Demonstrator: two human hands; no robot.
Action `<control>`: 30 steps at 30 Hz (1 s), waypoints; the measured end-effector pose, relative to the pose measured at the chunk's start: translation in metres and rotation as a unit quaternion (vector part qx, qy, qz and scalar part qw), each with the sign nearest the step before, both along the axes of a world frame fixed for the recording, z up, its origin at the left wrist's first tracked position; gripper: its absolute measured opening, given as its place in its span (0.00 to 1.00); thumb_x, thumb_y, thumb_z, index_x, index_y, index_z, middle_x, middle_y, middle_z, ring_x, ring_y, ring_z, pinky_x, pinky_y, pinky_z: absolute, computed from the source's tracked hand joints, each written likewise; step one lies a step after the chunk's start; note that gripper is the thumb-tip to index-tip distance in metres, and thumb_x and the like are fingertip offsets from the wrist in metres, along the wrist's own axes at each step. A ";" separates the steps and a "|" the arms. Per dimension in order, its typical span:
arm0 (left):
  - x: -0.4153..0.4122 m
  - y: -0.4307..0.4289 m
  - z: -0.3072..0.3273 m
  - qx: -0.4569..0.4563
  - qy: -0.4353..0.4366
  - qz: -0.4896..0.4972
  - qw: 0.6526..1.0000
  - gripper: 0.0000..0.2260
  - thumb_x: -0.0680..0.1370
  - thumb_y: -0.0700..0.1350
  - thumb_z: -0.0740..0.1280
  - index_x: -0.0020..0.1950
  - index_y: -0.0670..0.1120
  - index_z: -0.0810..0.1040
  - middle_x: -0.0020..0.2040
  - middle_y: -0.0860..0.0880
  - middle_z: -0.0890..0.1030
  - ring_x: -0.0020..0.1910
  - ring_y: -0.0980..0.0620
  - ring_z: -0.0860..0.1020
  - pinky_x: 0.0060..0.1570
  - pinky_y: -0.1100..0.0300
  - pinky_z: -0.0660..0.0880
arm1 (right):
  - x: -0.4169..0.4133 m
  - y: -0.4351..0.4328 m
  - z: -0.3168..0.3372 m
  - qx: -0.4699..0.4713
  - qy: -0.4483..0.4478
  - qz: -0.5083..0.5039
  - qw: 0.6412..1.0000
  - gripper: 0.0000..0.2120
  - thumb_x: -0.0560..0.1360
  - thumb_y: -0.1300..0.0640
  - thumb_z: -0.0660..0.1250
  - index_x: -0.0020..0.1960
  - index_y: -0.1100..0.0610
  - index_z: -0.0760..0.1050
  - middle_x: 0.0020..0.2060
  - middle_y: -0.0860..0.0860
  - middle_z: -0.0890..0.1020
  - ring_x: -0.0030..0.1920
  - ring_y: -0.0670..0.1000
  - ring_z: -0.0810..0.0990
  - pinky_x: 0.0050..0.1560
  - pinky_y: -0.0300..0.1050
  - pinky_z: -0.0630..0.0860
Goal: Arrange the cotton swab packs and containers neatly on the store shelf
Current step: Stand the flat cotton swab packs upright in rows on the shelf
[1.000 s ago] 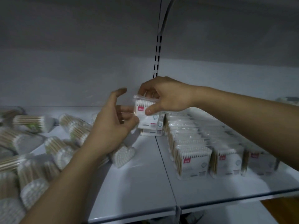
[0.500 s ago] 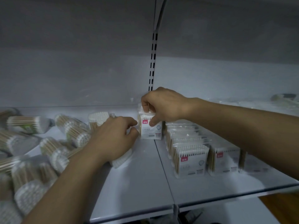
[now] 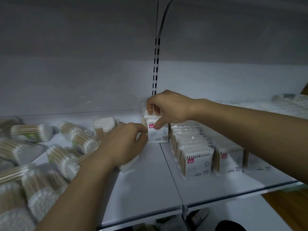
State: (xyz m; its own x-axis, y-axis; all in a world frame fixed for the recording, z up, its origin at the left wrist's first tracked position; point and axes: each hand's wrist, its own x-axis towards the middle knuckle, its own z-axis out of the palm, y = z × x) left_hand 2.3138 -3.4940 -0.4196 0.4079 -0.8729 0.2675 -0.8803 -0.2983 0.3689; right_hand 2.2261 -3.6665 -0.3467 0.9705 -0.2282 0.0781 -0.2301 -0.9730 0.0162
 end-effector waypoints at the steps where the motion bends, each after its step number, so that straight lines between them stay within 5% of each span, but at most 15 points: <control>1: 0.000 0.000 0.000 -0.026 0.007 0.004 1.000 0.13 0.82 0.47 0.61 0.58 0.54 0.84 0.50 0.52 0.86 0.49 0.49 0.82 0.49 0.52 0.78 | -0.004 0.002 0.005 0.003 -0.013 0.001 1.000 0.20 0.69 0.43 0.78 0.55 0.50 0.75 0.46 0.47 0.78 0.45 0.47 0.76 0.44 0.46 0.75; 6: -0.002 0.003 0.020 -0.094 0.010 0.023 0.995 0.12 0.82 0.46 0.63 0.62 0.50 0.83 0.52 0.48 0.86 0.49 0.46 0.82 0.45 0.56 0.73 | -0.026 0.012 0.028 -0.007 -0.088 -0.014 0.996 0.12 0.81 0.47 0.65 0.60 0.52 0.76 0.53 0.50 0.80 0.51 0.51 0.77 0.53 0.50 0.76; 11: 0.012 0.040 0.048 0.014 -0.089 0.000 0.996 0.20 0.81 0.54 0.58 0.70 0.49 0.77 0.66 0.47 0.81 0.64 0.43 0.78 0.61 0.52 0.75 | -0.039 0.026 0.019 -0.022 -0.147 -0.041 0.988 0.15 0.81 0.48 0.64 0.66 0.50 0.75 0.60 0.50 0.79 0.61 0.54 0.76 0.61 0.56 0.75; 15: 0.048 0.115 0.068 0.055 -0.171 0.021 0.983 0.28 0.75 0.58 0.52 0.68 0.47 0.78 0.66 0.46 0.80 0.64 0.42 0.79 0.61 0.49 0.77 | -0.034 0.069 -0.014 0.053 -0.196 -0.014 0.979 0.17 0.79 0.45 0.65 0.66 0.49 0.74 0.63 0.48 0.77 0.64 0.53 0.73 0.66 0.55 0.71; 19: 0.077 0.198 0.068 0.097 -0.200 0.072 0.972 0.29 0.76 0.57 0.53 0.67 0.42 0.79 0.65 0.42 0.81 0.65 0.41 0.80 0.61 0.46 0.79 | -0.010 0.129 -0.035 0.111 -0.271 0.045 0.955 0.18 0.78 0.46 0.64 0.65 0.52 0.76 0.61 0.47 0.78 0.64 0.51 0.74 0.64 0.47 0.70; 23: 0.093 0.274 0.063 0.108 -0.179 0.127 0.970 0.28 0.77 0.57 0.55 0.71 0.44 0.77 0.71 0.44 0.77 0.67 0.43 0.79 0.63 0.48 0.78 | 0.034 0.187 -0.044 0.156 -0.284 0.094 0.941 0.19 0.75 0.46 0.63 0.63 0.51 0.76 0.60 0.44 0.78 0.63 0.46 0.73 0.62 0.47 0.71; 30: 0.132 0.374 0.057 0.078 -0.141 0.198 0.967 0.26 0.81 0.59 0.53 0.76 0.51 0.72 0.78 0.52 0.69 0.74 0.49 0.71 0.66 0.51 0.74 | 0.115 0.263 -0.041 0.123 -0.301 0.189 0.927 0.20 0.75 0.45 0.62 0.61 0.55 0.78 0.58 0.49 0.81 0.61 0.53 0.78 0.58 0.53 0.76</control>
